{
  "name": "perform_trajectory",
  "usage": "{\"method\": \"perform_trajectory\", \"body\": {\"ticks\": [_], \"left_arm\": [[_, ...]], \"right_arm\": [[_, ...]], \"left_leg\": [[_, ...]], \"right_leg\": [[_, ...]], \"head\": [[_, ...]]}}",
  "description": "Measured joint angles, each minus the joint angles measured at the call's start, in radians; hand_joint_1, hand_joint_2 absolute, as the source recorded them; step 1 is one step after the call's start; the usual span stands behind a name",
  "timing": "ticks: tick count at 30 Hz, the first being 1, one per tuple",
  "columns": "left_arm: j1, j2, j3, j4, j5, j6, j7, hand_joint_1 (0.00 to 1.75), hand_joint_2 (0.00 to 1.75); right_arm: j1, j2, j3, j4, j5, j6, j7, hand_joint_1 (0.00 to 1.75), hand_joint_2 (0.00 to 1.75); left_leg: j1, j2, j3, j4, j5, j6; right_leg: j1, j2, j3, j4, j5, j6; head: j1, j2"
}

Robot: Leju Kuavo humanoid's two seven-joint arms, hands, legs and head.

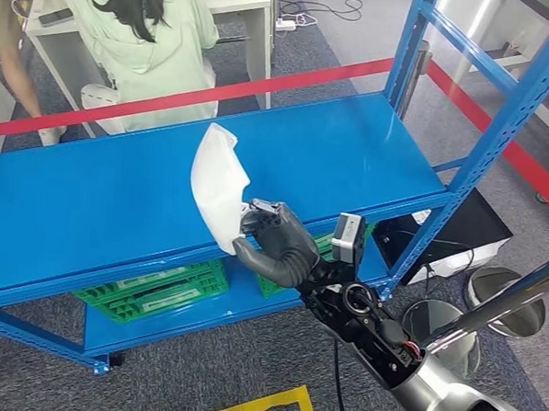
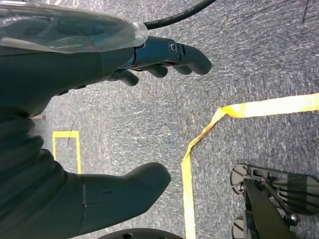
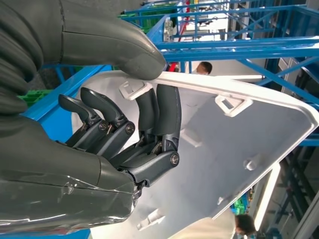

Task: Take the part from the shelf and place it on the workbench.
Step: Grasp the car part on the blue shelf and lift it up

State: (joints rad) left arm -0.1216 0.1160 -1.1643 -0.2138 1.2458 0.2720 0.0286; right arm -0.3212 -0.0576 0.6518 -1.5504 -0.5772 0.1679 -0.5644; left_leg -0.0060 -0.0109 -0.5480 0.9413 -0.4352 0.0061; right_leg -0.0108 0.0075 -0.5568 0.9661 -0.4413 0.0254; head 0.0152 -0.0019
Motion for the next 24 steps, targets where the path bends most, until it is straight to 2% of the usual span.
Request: {"method": "perform_trajectory", "body": {"ticks": [14, 20, 24], "left_arm": [[0.000, 0.000, 0.000, 0.000, -0.025, -0.003, 0.003, 0.00, 1.75], [0.000, -0.003, -0.002, 0.000, -0.038, -0.005, 0.002, 0.00, 1.75], [0.000, -0.006, -0.007, 0.000, -0.041, -0.008, 0.001, 0.00, 1.75]], "right_arm": [[0.044, -0.008, -0.021, -0.034, 0.056, -0.004, 0.010, 1.75, 1.75], [0.062, -0.017, -0.028, -0.058, 0.071, -0.009, 0.023, 1.75, 1.75], [0.068, -0.021, -0.031, -0.078, 0.075, -0.011, 0.027, 1.75, 1.75]], "left_leg": [[-0.001, 0.000, 0.000, 0.003, -0.003, 0.002], [-0.002, 0.000, -0.003, 0.013, -0.008, 0.010], [0.000, 0.001, 0.002, 0.007, -0.008, 0.020]], "right_leg": [[-0.002, 0.000, 0.000, -0.001, 0.000, 0.001], [-0.002, 0.000, 0.003, -0.001, -0.002, 0.005], [-0.003, 0.000, 0.008, -0.006, -0.002, 0.014]], "head": [[-0.001, 0.000], [-0.001, 0.000], [-0.001, 0.000]]}}
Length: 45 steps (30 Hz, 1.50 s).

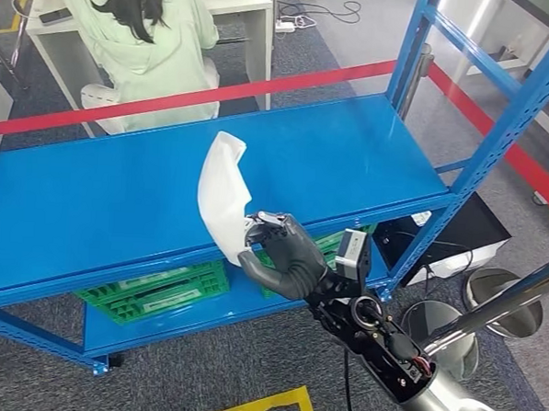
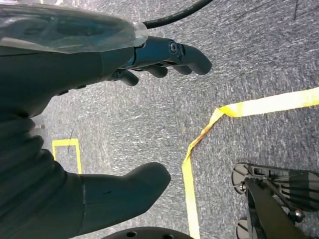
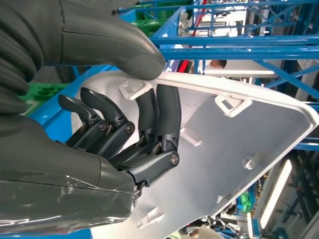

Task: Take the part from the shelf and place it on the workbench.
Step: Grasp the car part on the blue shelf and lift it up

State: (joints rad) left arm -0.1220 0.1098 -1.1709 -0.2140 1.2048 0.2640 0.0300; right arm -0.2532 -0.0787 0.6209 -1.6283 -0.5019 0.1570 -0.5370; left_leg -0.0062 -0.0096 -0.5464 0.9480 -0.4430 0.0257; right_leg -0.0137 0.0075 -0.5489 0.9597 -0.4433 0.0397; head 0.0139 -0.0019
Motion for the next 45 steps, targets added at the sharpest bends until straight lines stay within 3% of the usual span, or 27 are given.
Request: {"method": "perform_trajectory", "body": {"ticks": [2, 5, 6, 7, 8, 11, 13, 17, 19, 21, 22, 23, 24, 26, 28, 29, 31, 33, 36, 37, 38, 39, 42, 43, 45], "left_arm": [[0.000, -0.003, -0.001, 0.000, 0.000, -0.001, 0.000, 0.00, 1.75], [0.000, -0.007, -0.001, 0.000, -0.001, -0.003, 0.000, 0.00, 1.75], [0.000, -0.008, -0.002, 0.000, -0.001, -0.003, 0.000, 0.00, 1.75], [0.000, -0.008, -0.002, 0.000, -0.001, -0.004, 0.000, 0.00, 1.75], [0.000, -0.009, -0.002, 0.000, -0.002, -0.005, 0.000, 0.00, 1.75], [0.000, -0.011, -0.002, 0.000, -0.001, -0.008, -0.001, 0.00, 1.75], [-0.001, -0.011, -0.003, 0.000, 0.002, -0.009, -0.001, 0.00, 1.75], [0.002, -0.014, -0.003, 0.000, 0.006, -0.011, -0.001, 0.00, 1.75], [0.000, -0.015, -0.003, 0.000, 0.006, -0.011, -0.001, 0.00, 1.75], [-0.001, -0.015, -0.003, 0.000, 0.006, -0.011, -0.001, 0.00, 1.75], [0.000, -0.016, -0.003, 0.000, 0.005, -0.011, -0.001, 0.00, 1.75], [0.001, -0.016, -0.003, 0.000, 0.004, -0.011, -0.001, 0.00, 1.75], [0.001, -0.016, -0.003, 0.000, 0.003, -0.011, -0.001, 0.00, 1.75], [0.001, -0.016, -0.003, 0.000, 0.002, -0.011, -0.001, 0.00, 1.75], [-0.003, -0.014, -0.003, 0.000, 0.000, -0.011, -0.001, 0.00, 1.75], [-0.005, -0.013, -0.003, 0.000, 0.000, -0.011, -0.001, 0.00, 1.75], [-0.007, -0.013, -0.003, 0.000, 0.000, -0.011, -0.001, 0.00, 1.75], [-0.005, -0.015, -0.003, 0.000, -0.001, -0.011, -0.001, 0.00, 1.75], [-0.004, -0.016, -0.003, 0.000, -0.002, -0.011, -0.001, 0.00, 1.75], [-0.004, -0.017, -0.004, 0.000, -0.003, -0.011, -0.001, 0.00, 1.75], [-0.004, -0.018, -0.004, 0.000, -0.003, -0.011, -0.001, 0.00, 1.75], [-0.003, -0.019, -0.005, 0.000, -0.003, -0.011, -0.001, 0.00, 1.75], [-0.002, -0.020, -0.007, 0.000, -0.003, -0.011, -0.001, 0.00, 1.75], [-0.003, -0.020, -0.008, 0.000, -0.003, -0.011, -0.001, 0.00, 1.75], [-0.003, -0.020, -0.008, 0.000, -0.003, -0.011, 0.000, 0.00, 1.75]], "right_arm": [[0.001, -0.002, -0.004, -0.009, 0.000, -0.001, 0.001, 1.75, 1.75], [0.006, -0.006, -0.009, -0.013, 0.000, -0.001, 0.001, 1.75, 1.75], [0.008, -0.007, -0.010, -0.013, 0.000, -0.001, 0.002, 1.75, 1.75], [0.011, -0.009, -0.010, -0.013, 0.000, -0.001, 0.002, 1.75, 1.75], [0.012, -0.011, -0.011, -0.013, 0.000, -0.001, 0.003, 1.75, 1.75], [0.014, -0.016, -0.013, -0.013, 0.000, -0.001, 0.005, 1.75, 1.75], [0.014, -0.017, -0.012, -0.014, 0.000, 0.001, 0.007, 1.75, 1.75], [0.011, -0.019, -0.011, -0.015, 0.000, 0.006, 0.010, 1.75, 1.75], [0.007, -0.019, -0.011, -0.016, 0.000, 0.007, 0.010, 1.75, 1.75], [0.006, -0.019, -0.011, -0.016, 0.000, 0.008, 0.010, 1.75, 1.75], [0.007, -0.019, -0.010, -0.015, 0.000, 0.008, 0.011, 1.75, 1.75], [0.007, -0.019, -0.010, -0.015, 0.000, 0.009, 0.011, 1.75, 1.75], [0.007, -0.019, -0.010, -0.015, 0.000, 0.009, 0.011, 1.75, 1.75], [0.006, -0.019, -0.010, -0.016, 0.000, 0.009, 0.011, 1.75, 1.75], [0.005, -0.019, -0.011, -0.016, 0.000, 0.008, 0.010, 1.75, 1.75], [0.005, -0.019, -0.011, -0.016, 0.000, 0.008, 0.010, 1.75, 1.75], [0.005, -0.019, -0.010, -0.016, 0.000, 0.008, 0.011, 1.75, 1.75], [0.004, -0.019, -0.011, -0.017, 0.000, 0.008, 0.010, 1.75, 1.75], [0.004, -0.021, -0.012, -0.017, 0.000, 0.008, 0.010, 1.75, 1.75], [0.006, -0.022, -0.012, -0.017, 0.000, 0.008, 0.010, 1.75, 1.75], [0.007, -0.023, -0.012, -0.017, 0.000, 0.008, 0.011, 1.75, 1.75], [0.007, -0.024, -0.012, -0.017, 0.000, 0.008, 0.011, 1.75, 1.75], [0.007, -0.024, -0.012, -0.018, 0.000, 0.008, 0.012, 1.75, 1.75], [0.007, -0.025, -0.012, -0.018, 0.000, 0.008, 0.012, 1.75, 1.75], [0.007, -0.025, -0.012, -0.018, 0.000, 0.008, 0.014, 1.75, 1.75]], "left_leg": [[0.008, 0.003, 0.014, -0.021, 0.007, 0.006], [0.013, 0.005, 0.025, -0.032, 0.009, 0.009], [0.014, 0.003, 0.026, -0.032, 0.008, 0.008], [0.015, 0.000, 0.028, -0.031, 0.006, 0.007], [0.017, -0.005, 0.030, -0.030, 0.004, 0.003], [0.025, -0.022, 0.036, -0.015, -0.011, -0.019], [0.024, -0.030, 0.031, -0.007, -0.017, -0.032], [0.030, -0.032, 0.024, 0.005, -0.026, -0.049], [0.030, -0.017, -0.021, 0.099, -0.074, -0.052], [0.027, -0.004, -0.105, 0.255, -0.136, -0.051], [0.026, -0.002, -0.138, 0.310, -0.151, -0.048], [0.024, -0.001, -0.154, 0.330, -0.146, -0.043], [0.019, 0.000, -0.148, 0.305, -0.121, -0.036], [0.005, 0.017, -0.082, 0.160, -0.042, -0.014], [-0.012, 0.043, -0.025, 0.037, 0.003, 0.002], [-0.018, 0.050, -0.016, 0.015, 0.006, 0.006], [-0.017, 0.039, -0.014, 0.004, 0.008, 0.008], [-0.010, 0.026, -0.007, -0.007, 0.014, 0.013], [-0.004, 0.010, -0.002, -0.012, 0.016, 0.018], [-0.004, 0.002, -0.001, -0.012, 0.015, 0.018], [-0.003, -0.006, 0.000, -0.011, 0.015, 0.018], [-0.002, -0.015, 0.002, -0.011, 0.014, 0.017], [0.001, -0.040, 0.006, -0.004, 0.007, 0.006], [0.001, -0.047, 0.005, 0.000, 0.005, 0.001], [0.001, -0.058, 0.000, 0.002, 0.005, -0.009]], "right_leg": [[0.002, 0.000, -0.009, 0.029, -0.022, 0.007], [0.000, -0.001, -0.096, 0.217, -0.112, 0.017], [-0.004, -0.001, -0.125, 0.272, -0.129, 0.021], [-0.007, -0.002, -0.138, 0.293, -0.126, 0.024], [-0.011, -0.002, -0.130, 0.273, -0.104, 0.027], [-0.021, 0.016, -0.034, 0.073, -0.009, 0.036], [-0.021, 0.028, -0.007, 0.013, 0.004, 0.026], [-0.014, 0.016, -0.008, 0.013, 0.002, -0.009], [-0.012, 0.004, -0.005, 0.012, 0.000, -0.019], [-0.004, -0.008, -0.005, 0.012, -0.003, -0.025], [0.000, -0.014, -0.004, 0.012, -0.004, -0.028], [0.003, -0.020, -0.002, 0.012, -0.006, -0.030], [0.007, -0.025, 0.000, 0.012, -0.008, -0.032], [0.010, -0.035, 0.008, 0.011, -0.012, -0.035], [0.015, -0.044, 0.013, 0.011, -0.017, -0.032], [0.016, -0.049, 0.014, 0.011, -0.019, -0.030], [0.017, -0.060, 0.017, 0.009, -0.022, -0.022], [0.016, -0.048, 0.009, 0.038, -0.045, -0.011], [0.011, -0.018, -0.074, 0.220, -0.136, 0.003], [0.009, -0.016, -0.103, 0.278, -0.156, 0.006], [0.006, -0.015, -0.118, 0.303, -0.156, 0.008], [0.005, -0.015, -0.113, 0.286, -0.135, 0.009], [-0.002, 0.013, -0.023, 0.086, -0.031, 0.009], [-0.003, 0.025, -0.001, 0.037, -0.014, 0.006], [-0.001, 0.032, 0.011, 0.008, -0.011, -0.005]], "head": [[0.004, 0.000], [0.017, 0.000], [0.019, 0.000], [0.021, 0.000], [0.023, 0.000], [0.031, 0.000], [0.032, 0.000], [0.015, 0.000], [0.002, 0.000], [-0.006, 0.000], [-0.007, 0.000], [-0.007, 0.000], [-0.007, 0.000], [-0.007, 0.000], [-0.007, 0.000], [-0.007, 0.000], [-0.007, 0.000], [-0.004, 0.000], [0.007, 0.000], [0.010, 0.000], [0.013, 0.000], [0.016, 0.000], [0.026, 0.000], [0.027, 0.000], [0.023, 0.000]]}}
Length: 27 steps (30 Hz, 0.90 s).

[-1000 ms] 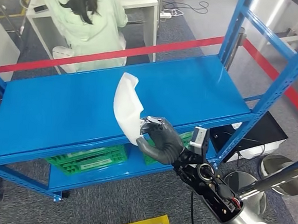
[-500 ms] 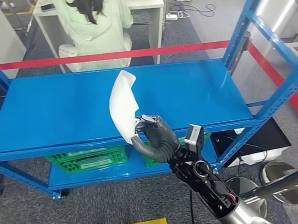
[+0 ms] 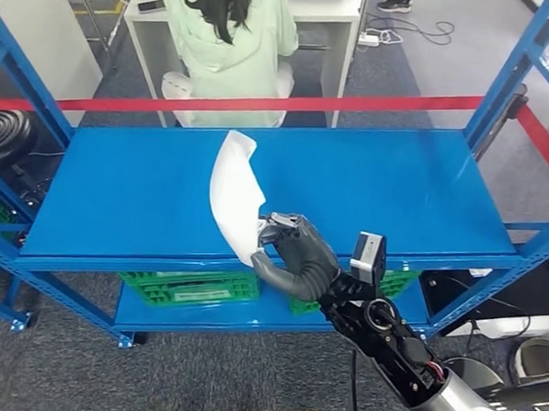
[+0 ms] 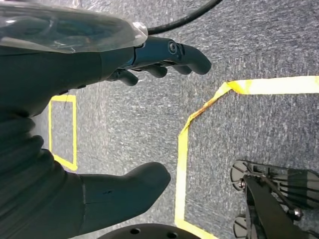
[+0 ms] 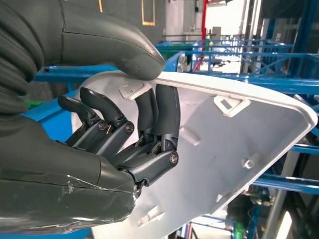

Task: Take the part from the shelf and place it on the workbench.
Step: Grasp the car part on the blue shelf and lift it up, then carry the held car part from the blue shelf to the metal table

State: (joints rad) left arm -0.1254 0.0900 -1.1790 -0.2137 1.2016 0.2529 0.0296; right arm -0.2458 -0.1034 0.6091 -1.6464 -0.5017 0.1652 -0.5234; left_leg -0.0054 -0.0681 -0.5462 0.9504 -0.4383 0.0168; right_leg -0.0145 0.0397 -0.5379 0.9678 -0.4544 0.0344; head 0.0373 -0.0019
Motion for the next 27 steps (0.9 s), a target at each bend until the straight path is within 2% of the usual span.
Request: {"method": "perform_trajectory", "body": {"ticks": [1, 3, 4, 6, 7, 8, 9, 10, 12, 13, 14, 15, 17, 18, 19, 21, 22, 23, 24, 25, 26, 27], "left_arm": [[0.001, 0.001, 0.000, 0.000, 0.000, 0.000, 0.000, 0.00, 1.75], [0.004, 0.002, 0.000, 0.000, 0.000, 0.000, 0.001, 0.00, 1.75], [0.004, 0.002, 0.000, 0.000, 0.000, 0.000, 0.001, 0.00, 1.75], [0.003, 0.001, 0.000, 0.000, 0.001, 0.000, 0.001, 0.00, 1.75], [0.002, 0.001, 0.000, 0.000, 0.001, 0.000, 0.001, 0.00, 1.75], [0.003, 0.001, 0.000, 0.000, 0.002, 0.000, 0.001, 0.00, 1.75], [0.004, 0.001, 0.000, 0.000, 0.003, 0.000, 0.001, 0.00, 1.75], [0.004, 0.001, 0.000, 0.000, 0.004, 0.000, 0.001, 0.00, 1.75], [0.003, 0.002, 0.000, 0.000, 0.006, 0.000, 0.001, 0.00, 1.75], [0.001, 0.003, 0.000, 0.000, 0.007, 0.000, 0.001, 0.00, 1.75], [-0.001, 0.003, 0.000, 0.000, 0.008, 0.000, 0.001, 0.00, 1.75], [-0.002, 0.003, 0.000, 0.000, 0.008, 0.000, 0.001, 0.00, 1.75], [-0.002, 0.002, 0.000, 0.000, 0.010, 0.000, 0.001, 0.00, 1.75], [-0.002, 0.002, 0.000, 0.000, 0.012, 0.001, 0.001, 0.00, 1.75], [-0.002, 0.002, 0.000, 0.000, 0.014, 0.002, 0.001, 0.00, 1.75], [-0.002, 0.001, 0.000, 0.000, 0.018, 0.004, 0.000, 0.00, 1.75], [-0.002, 0.001, 0.000, 0.000, 0.019, 0.005, 0.000, 0.00, 1.75], [-0.002, 0.001, 0.000, 0.000, 0.020, 0.006, 0.000, 0.00, 1.75], [-0.002, 0.001, 0.000, 0.000, 0.019, 0.006, -0.001, 0.00, 1.75], [-0.002, 0.001, 0.000, 0.000, 0.018, 0.005, -0.001, 0.00, 1.75], [-0.001, 0.001, 0.000, 0.000, 0.017, 0.005, -0.001, 0.00, 1.75], [-0.001, 0.000, 0.000, 0.000, 0.016, 0.005, -0.001, 0.00, 1.75]], "right_arm": [[0.000, 0.000, 0.000, 0.000, 0.000, 0.000, 0.001, 1.75, 1.75], [-0.001, 0.000, 0.001, 0.000, 0.000, 0.000, 0.001, 1.75, 1.75], [-0.001, 0.000, 0.001, 0.000, 0.000, 0.000, 0.001, 1.75, 1.75], [0.000, 0.000, 0.001, 0.000, 0.000, 0.000, 0.002, 1.75, 1.75], [0.000, 0.000, 0.001, 0.001, 0.000, 0.000, 0.002, 1.75, 1.75], [0.001, 0.000, 0.001, 0.001, 0.000, 0.001, 0.003, 1.75, 1.75], [0.001, 0.000, 0.002, 0.001, 0.000, 0.002, 0.003, 1.75, 1.75], [0.001, 0.000, 0.002, 0.001, 0.000, 0.004, 0.004, 1.75, 1.75], [0.000, 0.000, 0.002, 0.001, 0.000, 0.007, 0.004, 1.75, 1.75], [0.000, 0.000, 0.002, 0.001, 0.000, 0.009, 0.004, 1.75, 1.75], [-0.001, 0.000, 0.002, 0.001, 0.000, 0.011, 0.004, 1.75, 1.75], [-0.001, 0.000, 0.002, 0.001, 0.000, 0.012, 0.005, 1.75, 1.75], [-0.002, 0.000, 0.002, 0.001, -0.001, 0.016, 0.005, 1.75, 1.75], [-0.002, 0.000, 0.002, 0.001, -0.001, 0.018, 0.004, 1.75, 1.75], [-0.003, 0.000, 0.002, 0.002, -0.003, 0.019, 0.004, 1.75, 1.75], [-0.004, 0.000, 0.002, 0.004, -0.005, 0.022, 0.004, 1.75, 1.75], [-0.004, 0.000, 0.002, 0.006, -0.006, 0.024, 0.004, 1.75, 1.75], [-0.004, 0.000, 0.003, 0.008, -0.006, 0.025, 0.004, 1.75, 1.75], [-0.003, 0.000, 0.003, 0.010, -0.006, 0.026, 0.004, 1.75, 1.75], [-0.003, 0.000, 0.003, 0.011, -0.006, 0.027, 0.004, 1.75, 1.75], [-0.003, 0.000, 0.002, 0.011, -0.006, 0.027, 0.004, 1.75, 1.75], [-0.004, 0.000, 0.002, 0.011, -0.006, 0.027, 0.003, 1.75, 1.75]], "left_leg": [[0.002, -0.005, -0.001, -0.001, 0.001, -0.005], [0.003, 0.006, -0.012, 0.022, -0.016, -0.016], [0.003, 0.020, -0.032, 0.064, -0.041, -0.021], [0.006, 0.046, -0.099, 0.200, -0.106, -0.031], [0.008, 0.052, -0.132, 0.264, -0.128, -0.034], [0.009, 0.054, -0.153, 0.300, -0.134, -0.035], [0.010, 0.057, -0.154, 0.295, -0.120, -0.034], [0.009, 0.061, -0.133, 0.249, -0.090, -0.032], [0.004, 0.088, -0.057, 0.096, -0.022, -0.021], [0.000, 0.100, -0.028, 0.037, -0.002, -0.015], [-0.003, 0.108, -0.012, 0.003, 0.006, -0.010], [-0.007, 0.106, -0.010, -0.006, 0.006, -0.007], [-0.003, 0.090, -0.008, -0.010, 0.009, 0.000], [0.000, 0.083, -0.005, -0.014, 0.011, 0.004], [0.004, 0.078, -0.002, -0.018, 0.013, 0.009], [0.007, 0.066, 0.000, -0.019, 0.014, 0.015], [0.007, 0.059, 0.001, -0.019, 0.014, 0.016], [0.007, 0.051, 0.001, -0.019, 0.013, 0.017], [0.007, 0.041, 0.002, -0.018, 0.013, 0.016], [0.008, 0.031, 0.004, -0.017, 0.011, 0.015], [0.009, 0.022, 0.005, -0.015, 0.010, 0.012], [0.009, 0.013, 0.006, -0.012, 0.007, 0.008]], "right_leg": [[0.000, -0.005, 0.000, -0.001, 0.002, -0.007], [-0.001, -0.018, 0.003, -0.008, 0.006, -0.020], [-0.003, -0.025, 0.005, -0.012, 0.007, -0.025], [-0.002, -0.041, 0.006, -0.014, 0.006, -0.030], [-0.001, -0.049, 0.006, -0.014, 0.005, -0.031], [0.000, -0.056, 0.006, -0.013, 0.004, -0.032], [0.000, -0.063, 0.007, -0.013, 0.003, -0.032], [0.000, -0.069, 0.009, -0.013, 0.002, -0.032], [0.003, -0.080, 0.014, -0.013, -0.002, -0.028], [0.005, -0.085, 0.016, -0.012, -0.004, -0.024], [0.007, -0.089, 0.018, -0.012, -0.007, -0.020], [0.008, -0.095, 0.019, -0.012, -0.009, -0.016], [0.007, -0.101, 0.023, -0.012, -0.015, -0.007], [0.006, -0.094, 0.019, 0.002, -0.026, -0.002], [0.006, -0.081, 0.006, 0.035, -0.048, 0.003], [0.004, -0.054, -0.053, 0.164, -0.114, 0.009], [0.004, -0.049, -0.088, 0.235, -0.141, 0.012], [0.004, -0.047, -0.113, 0.282, -0.152, 0.013], [0.004, -0.046, -0.121, 0.291, -0.142, 0.014], [0.003, -0.044, -0.109, 0.259, -0.113, 0.014], [0.002, -0.037, -0.082, 0.193, -0.071, 0.014], [-0.001, -0.020, -0.050, 0.119, -0.035, 0.013]], "head": [[-0.003, 0.000], [-0.009, 0.000], [-0.015, 0.000], [-0.025, 0.000], [-0.027, 0.000], [-0.028, 0.000], [-0.028, 0.000], [-0.029, 0.000], [-0.030, 0.000], [-0.030, 0.000], [-0.030, 0.000], [-0.029, 0.000], [-0.027, 0.000], [-0.026, 0.000], [-0.022, 0.000], [-0.012, 0.000], [-0.008, 0.000], [-0.005, 0.000], [-0.002, 0.000], [0.000, 0.000], [0.003, 0.000], [0.007, 0.000]]}}
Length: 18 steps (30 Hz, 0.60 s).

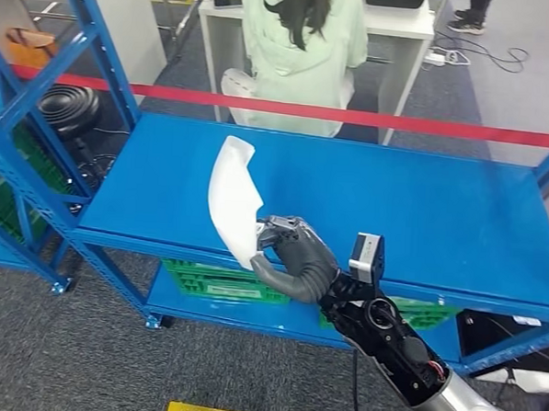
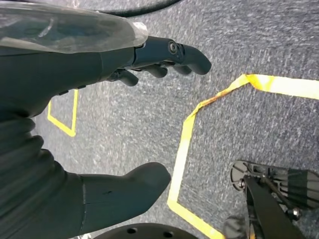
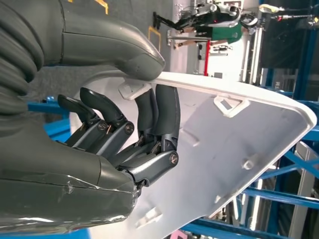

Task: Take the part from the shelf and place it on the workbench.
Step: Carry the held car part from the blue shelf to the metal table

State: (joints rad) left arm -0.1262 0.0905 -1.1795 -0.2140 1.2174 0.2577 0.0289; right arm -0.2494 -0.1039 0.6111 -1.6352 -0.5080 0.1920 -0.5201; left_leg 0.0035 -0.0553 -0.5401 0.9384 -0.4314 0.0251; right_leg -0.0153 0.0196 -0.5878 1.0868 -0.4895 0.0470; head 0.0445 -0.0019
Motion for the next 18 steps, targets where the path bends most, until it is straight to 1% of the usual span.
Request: {"method": "perform_trajectory", "body": {"ticks": [1, 2, 3, 5, 6, 7, 8, 9, 10, 11, 12, 13, 14, 15, 16, 17, 18], "left_arm": [[0.000, 0.000, 0.000, 0.000, -0.001, 0.000, 0.001, 0.00, 1.75], [-0.001, 0.000, 0.000, 0.000, 0.000, 0.000, 0.002, 0.00, 1.75], [0.000, 0.000, 0.000, 0.000, 0.001, 0.000, 0.003, 0.00, 1.75], [0.003, 0.002, 0.000, 0.000, 0.005, 0.000, 0.005, 0.00, 1.75], [0.005, 0.003, 0.000, 0.000, 0.008, 0.001, 0.006, 0.00, 1.75], [0.006, 0.003, 0.000, 0.000, 0.010, 0.001, 0.007, 0.00, 1.75], [0.005, 0.003, 0.000, 0.000, 0.011, 0.002, 0.007, 0.00, 1.75], [0.004, 0.002, 0.000, 0.000, 0.012, 0.002, 0.007, 0.00, 1.75], [0.004, 0.002, 0.000, 0.000, 0.012, 0.002, 0.008, 0.00, 1.75], [0.003, 0.002, 0.000, 0.000, 0.012, 0.002, 0.007, 0.00, 1.75], [0.004, 0.002, 0.000, 0.000, 0.012, 0.002, 0.007, 0.00, 1.75], [0.004, 0.002, 0.000, 0.000, 0.012, 0.002, 0.006, 0.00, 1.75], [0.005, 0.003, 0.000, 0.000, 0.012, 0.002, 0.006, 0.00, 1.75], [0.005, 0.003, 0.000, 0.000, 0.011, 0.002, 0.005, 0.00, 1.75], [0.003, 0.004, 0.000, 0.000, 0.010, 0.002, 0.004, 0.00, 1.75], [0.001, 0.005, 0.000, 0.000, 0.009, 0.002, 0.004, 0.00, 1.75], [-0.001, 0.005, 0.000, 0.000, 0.008, 0.002, 0.003, 0.00, 1.75]], "right_arm": [[0.000, 0.000, 0.000, 0.000, 0.000, 0.000, 0.000, 1.75, 1.75], [0.001, 0.000, 0.000, 0.000, 0.000, 0.000, -0.001, 1.75, 1.75], [0.002, 0.000, 0.000, 0.000, -0.001, 0.002, -0.001, 1.75, 1.75], [0.003, 0.000, 0.001, 0.000, -0.003, 0.006, -0.001, 1.75, 1.75], [0.002, 0.000, 0.001, 0.000, -0.006, 0.010, -0.001, 1.75, 1.75], [0.001, 0.001, 0.002, 0.000, -0.009, 0.013, -0.002, 1.75, 1.75], [0.000, 0.001, 0.002, 0.000, -0.011, 0.016, -0.002, 1.75, 1.75], [-0.001, 0.001, 0.002, 0.001, -0.012, 0.019, -0.001, 1.75, 1.75], [-0.001, 0.001, 0.003, 0.003, -0.012, 0.020, -0.001, 1.75, 1.75], [-0.001, 0.001, 0.004, 0.005, -0.012, 0.021, -0.001, 1.75, 1.75], [-0.001, 0.001, 0.005, 0.007, -0.011, 0.023, 0.000, 1.75, 1.75], [-0.001, 0.001, 0.006, 0.008, -0.011, 0.023, 0.000, 1.75, 1.75], [-0.001, 0.001, 0.007, 0.008, -0.011, 0.024, 0.000, 1.75, 1.75], [-0.002, 0.001, 0.008, 0.008, -0.009, 0.024, 0.000, 1.75, 1.75], [-0.003, 0.001, 0.008, 0.008, -0.005, 0.023, 0.001, 1.75, 1.75], [-0.003, 0.001, 0.008, 0.008, 0.000, 0.023, 0.003, 1.75, 1.75], [-0.004, 0.001, 0.009, 0.008, 0.004, 0.023, 0.004, 1.75, 1.75]], "left_leg": [[-0.001, -0.008, -0.002, 0.005, -0.003, -0.005], [-0.001, -0.016, -0.005, 0.008, -0.004, -0.010], [-0.001, -0.023, -0.008, 0.009, -0.004, -0.015], [0.003, -0.034, -0.013, 0.009, -0.003, -0.026], [0.003, -0.027, -0.017, 0.018, -0.009, -0.031], [0.003, -0.012, -0.031, 0.046, -0.027, -0.036], [0.003, 0.008, -0.055, 0.097, -0.054, -0.041], [0.003, 0.028, -0.089, 0.167, -0.088, -0.046], [0.004, 0.038, -0.126, 0.240, -0.119, -0.049], [0.005, 0.042, -0.155, 0.295, -0.136, -0.051], [0.005, 0.045, -0.167, 0.314, -0.134, -0.051], [0.005, 0.047, -0.156, 0.289, -0.113, -0.049], [0.004, 0.055, -0.125, 0.227, -0.080, -0.045], [0.000, 0.076, -0.082, 0.146, -0.046, -0.039], [-0.004, 0.097, -0.046, 0.077, -0.021, -0.032], [-0.009, 0.112, -0.022, 0.030, -0.007, -0.025], [-0.014, 0.119, -0.013, 0.008, -0.002, -0.019]], "right_leg": [[-0.003, 0.017, 0.026, -0.062, 0.024, -0.002], [-0.004, 0.031, 0.042, -0.101, 0.036, -0.005], [-0.004, 0.038, 0.048, -0.117, 0.036, -0.010], [-0.002, 0.026, 0.049, -0.123, 0.038, -0.022], [-0.003, 0.018, 0.051, -0.126, 0.040, -0.028], [-0.004, 0.009, 0.053, -0.129, 0.041, -0.034], [-0.005, -0.001, 0.054, -0.132, 0.042, -0.038], [-0.004, -0.012, 0.054, -0.132, 0.042, -0.041], [-0.002, -0.023, 0.055, -0.132, 0.040, -0.043], [-0.001, -0.034, 0.055, -0.132, 0.039, -0.044], [0.000, -0.045, 0.056, -0.132, 0.038, -0.045], [0.001, -0.055, 0.057, -0.132, 0.036, -0.045], [0.001, -0.065, 0.059, -0.132, 0.035, -0.044], [0.002, -0.073, 0.063, -0.132, 0.033, -0.042], [0.004, -0.082, 0.065, -0.132, 0.030, -0.039], [0.006, -0.089, 0.068, -0.132, 0.028, -0.036], [0.008, -0.097, 0.070, -0.132, 0.026, -0.031]], "head": [[0.002, 0.000], [0.001, 0.000], [-0.002, 0.000], [-0.007, 0.000], [-0.009, 0.000], [-0.015, 0.000], [-0.022, 0.000], [-0.029, 0.000], [-0.035, 0.000], [-0.036, 0.000], [-0.037, 0.000], [-0.037, 0.000], [-0.037, 0.000], [-0.038, 0.000], [-0.038, 0.000], [-0.037, 0.000], [-0.036, 0.000]]}}
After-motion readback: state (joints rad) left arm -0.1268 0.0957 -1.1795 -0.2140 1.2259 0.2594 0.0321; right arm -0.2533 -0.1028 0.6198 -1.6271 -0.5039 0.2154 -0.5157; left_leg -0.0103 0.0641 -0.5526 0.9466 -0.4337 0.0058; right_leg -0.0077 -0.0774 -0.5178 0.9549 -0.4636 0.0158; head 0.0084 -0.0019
